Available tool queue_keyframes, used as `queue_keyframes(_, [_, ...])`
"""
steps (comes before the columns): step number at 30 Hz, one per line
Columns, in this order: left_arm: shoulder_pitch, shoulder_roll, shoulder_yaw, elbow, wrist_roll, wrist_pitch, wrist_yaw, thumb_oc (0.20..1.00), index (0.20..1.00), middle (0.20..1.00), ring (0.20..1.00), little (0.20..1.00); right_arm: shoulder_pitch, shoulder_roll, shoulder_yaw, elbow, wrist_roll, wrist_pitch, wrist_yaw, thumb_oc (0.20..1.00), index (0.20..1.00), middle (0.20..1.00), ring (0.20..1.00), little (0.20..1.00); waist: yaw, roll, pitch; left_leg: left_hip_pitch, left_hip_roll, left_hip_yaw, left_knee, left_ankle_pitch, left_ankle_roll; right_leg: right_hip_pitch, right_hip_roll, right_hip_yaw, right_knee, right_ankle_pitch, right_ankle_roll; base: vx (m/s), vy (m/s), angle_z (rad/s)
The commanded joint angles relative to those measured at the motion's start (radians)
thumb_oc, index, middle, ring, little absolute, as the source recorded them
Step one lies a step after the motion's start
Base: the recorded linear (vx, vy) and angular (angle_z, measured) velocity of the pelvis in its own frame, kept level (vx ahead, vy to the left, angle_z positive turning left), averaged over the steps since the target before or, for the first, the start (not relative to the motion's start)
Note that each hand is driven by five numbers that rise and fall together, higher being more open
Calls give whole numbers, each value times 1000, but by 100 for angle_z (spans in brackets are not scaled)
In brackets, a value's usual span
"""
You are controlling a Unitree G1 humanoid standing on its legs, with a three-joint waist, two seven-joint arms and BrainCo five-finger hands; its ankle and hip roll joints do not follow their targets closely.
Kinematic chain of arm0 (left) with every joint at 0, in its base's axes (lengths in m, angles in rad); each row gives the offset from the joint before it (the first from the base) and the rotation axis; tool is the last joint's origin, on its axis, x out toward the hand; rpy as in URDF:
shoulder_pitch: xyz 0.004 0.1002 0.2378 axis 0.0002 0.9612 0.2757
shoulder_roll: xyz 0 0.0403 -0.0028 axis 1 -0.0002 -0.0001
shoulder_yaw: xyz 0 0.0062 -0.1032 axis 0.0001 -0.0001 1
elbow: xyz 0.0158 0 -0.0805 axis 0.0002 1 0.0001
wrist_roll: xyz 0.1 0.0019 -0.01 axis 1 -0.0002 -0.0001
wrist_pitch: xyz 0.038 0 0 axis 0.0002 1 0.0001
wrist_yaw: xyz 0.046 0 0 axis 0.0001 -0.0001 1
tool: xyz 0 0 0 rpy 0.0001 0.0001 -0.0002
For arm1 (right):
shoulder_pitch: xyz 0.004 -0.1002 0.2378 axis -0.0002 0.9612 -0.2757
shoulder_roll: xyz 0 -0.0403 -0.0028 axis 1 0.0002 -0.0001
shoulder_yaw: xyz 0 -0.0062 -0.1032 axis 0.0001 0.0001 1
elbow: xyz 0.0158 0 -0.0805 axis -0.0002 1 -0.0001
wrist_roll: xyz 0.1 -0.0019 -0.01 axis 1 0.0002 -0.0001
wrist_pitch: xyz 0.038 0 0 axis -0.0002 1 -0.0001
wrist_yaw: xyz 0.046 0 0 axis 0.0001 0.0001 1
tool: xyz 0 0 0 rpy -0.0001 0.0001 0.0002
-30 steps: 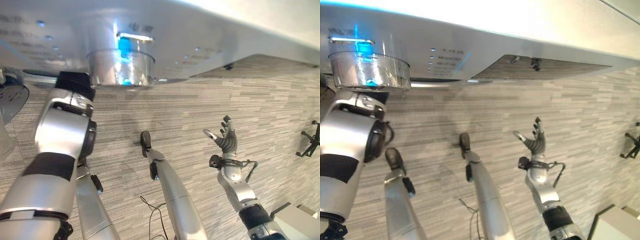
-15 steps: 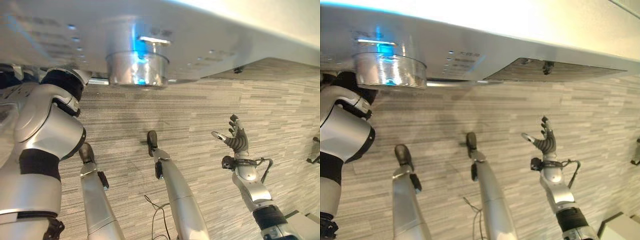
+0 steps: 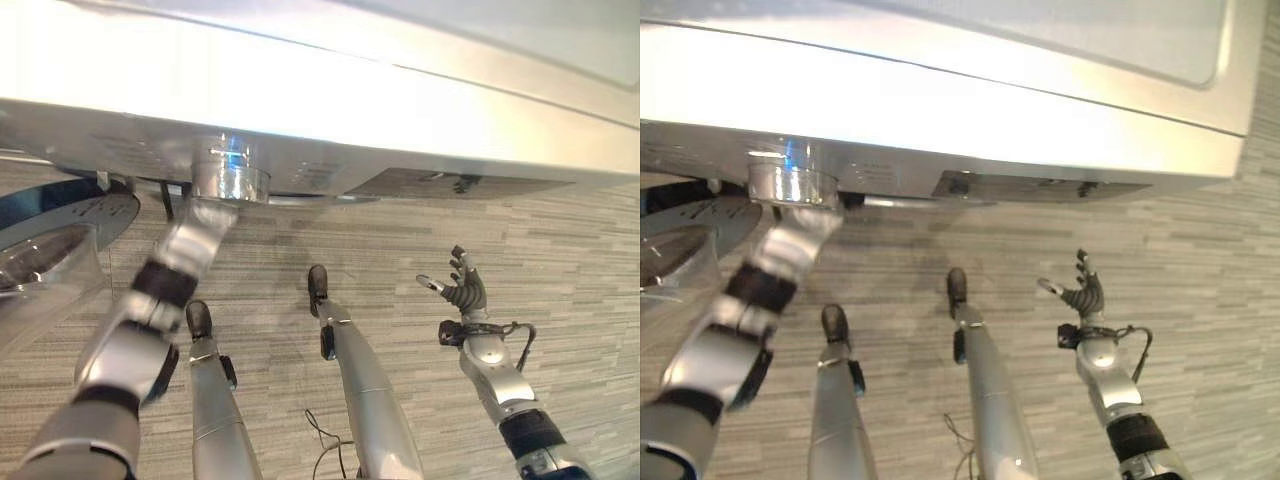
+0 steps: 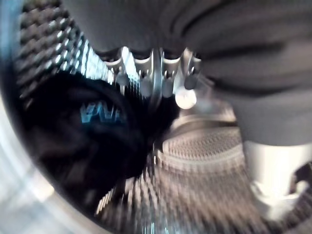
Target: Grab the laundry basket,head to the washer,open it,put in the laundry and shut it.
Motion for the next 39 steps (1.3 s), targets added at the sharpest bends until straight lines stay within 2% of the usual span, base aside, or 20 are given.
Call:
queue_keyframes(1, [-79, -44, -29, -89, 10, -68, -68, 1000, 1000, 1000, 1000, 1000, 55, -39, -68, -28, -51, 11, 5, 1000, 1000, 1000, 1000, 1000, 2, 17, 17, 30, -1, 13, 42, -107, 89, 110, -42, -29, -2, -100, 43, 44, 69, 15])
queue_keyframes(3, [108, -25, -50, -197, -46, -77, -198, 1000, 1000, 1000, 1000, 1000, 82, -19, -88, 28, -91, 54, 27, 1000, 1000, 1000, 1000, 1000, 26, 34, 26, 145, -19, 20, 10, -115, 91, 196, -68, -33, 37, -130, 46, 90, 127, 10])
queue_keyframes(5, [212, -15, -66, -232, -99, -72, -286, 1000, 1000, 1000, 1000, 1000, 95, 3, -87, 77, -96, 72, 59, 1000, 1000, 1000, 1000, 1000, 36, 40, 37, 217, -23, 26, -3, -117, 93, 260, -83, -41, 52, -143, 48, 86, 105, 4])
queue_keyframes(8, [360, 41, -51, -276, -104, -55, -356, 1000, 1000, 1000, 1000, 1000, 130, 13, -100, 150, -109, 85, 109, 1000, 1000, 1000, 1000, 1000, 50, 47, 47, 339, -24, 33, -34, -117, 99, 372, -94, -52, 50, -155, 51, 85, 67, 5])
queue_keyframes(9, [414, 63, -34, -289, -95, -46, -379, 1000, 1000, 1000, 1000, 1000, 146, 14, -104, 170, -110, 87, 125, 1000, 1000, 1000, 1000, 1000, 51, 45, 50, 381, -29, 45, -61, -86, 104, 409, -99, -58, 35, -132, 45, 63, 64, 0])
queue_keyframes(15, [636, 100, 93, -274, -33, -39, -392, 1000, 1000, 1000, 1000, 1000, 217, 18, -244, 294, -48, 86, 151, 1000, 1000, 1000, 1000, 1000, 55, 83, -8, 631, -31, 76, -241, -43, 108, 585, -101, -58, -7, -121, 71, 148, 77, -6])
queue_keyframes(16, [637, 100, 94, -275, -33, -39, -393, 1000, 1000, 1000, 1000, 1000, 218, 18, -244, 294, -47, 86, 151, 1000, 1000, 1000, 1000, 1000, 54, 83, -10, 631, -31, 76, -248, -36, 109, 585, -101, -59, -12, -116, 71, 175, 89, -9])
queue_keyframes(17, [699, 100, 140, -276, -17, -38, -391, 1000, 1000, 1000, 1000, 1000, 237, 6, -320, 289, -37, 79, 129, 1000, 1000, 1000, 1000, 1000, 51, 99, -40, 694, -35, 84, -305, -21, 110, 631, -104, -61, -30, -101, 87, 156, 76, -8])
queue_keyframes(20, [754, 90, 181, -271, -35, -37, -396, 1000, 1000, 1000, 1000, 1000, 247, -14, -389, 248, -27, 74, 98, 1000, 1000, 1000, 1000, 1000, 49, 114, -71, 749, -35, 90, -366, 6, 112, 668, -105, -62, -55, -75, 97, 139, 58, -4])
queue_keyframes(21, [801, 79, 219, -272, -60, -34, -396, 1000, 1000, 1000, 1000, 1000, 264, -35, -500, 171, -6, 57, 38, 1000, 1000, 1000, 1000, 1000, 47, 125, -104, 801, -37, 90, -420, 16, 110, 711, -107, -69, -81, -69, 106, 218, 62, 0])
queue_keyframes(23, [815, 75, 224, -271, -61, -34, -397, 1000, 1000, 1000, 1000, 1000, 276, -43, -542, 121, -19, 56, 7, 1000, 1000, 1000, 1000, 1000, 48, 133, -121, 818, -38, 91, -445, 28, 108, 728, -107, -75, -100, -58, 108, 157, 42, -4])
queue_keyframes(24, [838, 63, 239, -268, -62, -36, -393, 1000, 1000, 1000, 1000, 1000, 291, -73, -635, 41, -58, 44, -72, 1000, 1000, 1000, 1000, 1000, 53, 145, -149, 860, -42, 81, -482, 33, 107, 765, -109, -86, -117, -67, 110, 159, 41, 1])
queue_keyframes(27, [845, 46, 241, -256, -58, -38, -381, 1000, 1000, 1000, 1000, 1000, 246, -135, -728, -79, -176, 31, -214, 1000, 1000, 1000, 1000, 1000, 69, 151, -182, 901, -46, 71, -518, 36, 106, 808, -112, -98, -133, -72, 118, 140, 34, 11])
queue_keyframes(31, [830, 35, 229, -237, -31, -42, -358, 1000, 1000, 1000, 1000, 1000, 146, -248, -814, -250, -340, 38, -334, 1000, 1000, 1000, 1000, 1000, 99, 145, -210, 910, -51, 50, -528, 36, 106, 839, -115, -122, -143, -84, 126, 39, 16, 11])
queue_keyframes(33, [821, 34, 213, -230, -18, -46, -353, 1000, 1000, 1000, 1000, 1000, 82, -314, -834, -354, -387, 25, -349, 1000, 1000, 1000, 1000, 1000, 121, 136, -225, 899, -56, 30, -528, 40, 103, 854, -121, -141, -149, -86, 128, 13, 11, 12])
queue_keyframes(34, [819, 32, 213, -229, -17, -46, -353, 1000, 1000, 1000, 1000, 1000, 80, -314, -836, -357, -389, 27, -348, 1000, 1000, 1000, 1000, 1000, 119, 138, -224, 894, -58, 28, -528, 46, 104, 852, -122, -144, -152, -80, 127, 9, -8, 22])
queue_keyframes(35, [812, 34, 203, -227, -6, -50, -356, 1000, 1000, 1000, 1000, 1000, 41, -379, -840, -411, -415, 20, -343, 1000, 1000, 1000, 1000, 1000, 136, 125, -235, 883, -61, 11, -528, 49, 100, 862, -127, -162, -163, -79, 126, -15, -7, 19])
queue_keyframes(36, [811, 31, 203, -227, -5, -50, -356, 1000, 1000, 1000, 1000, 1000, 39, -382, -840, -411, -416, 21, -342, 1000, 1000, 1000, 1000, 1000, 134, 127, -235, 881, -62, 9, -528, 50, 100, 863, -127, -165, -165, -78, 126, 8, -22, 42])
queue_keyframes(37, [812, 39, 192, -234, 0, -53, -367, 1000, 1000, 1000, 1000, 1000, -33, -474, -804, -464, -424, 7, -306, 1000, 1000, 1000, 1000, 1000, 157, 111, -243, 874, -65, -11, -528, 50, 98, 872, -132, -185, -169, -80, 124, 21, -15, 38])
queue_keyframes(39, [814, 51, 173, -244, 1, -59, -381, 1000, 1000, 1000, 1000, 1000, -132, -593, -731, -477, -431, 2, -259, 1000, 1000, 1000, 1000, 1000, 188, 87, -250, 869, -65, -24, -528, 48, 95, 883, -135, -206, -173, -89, 122, 0, -20, 30])
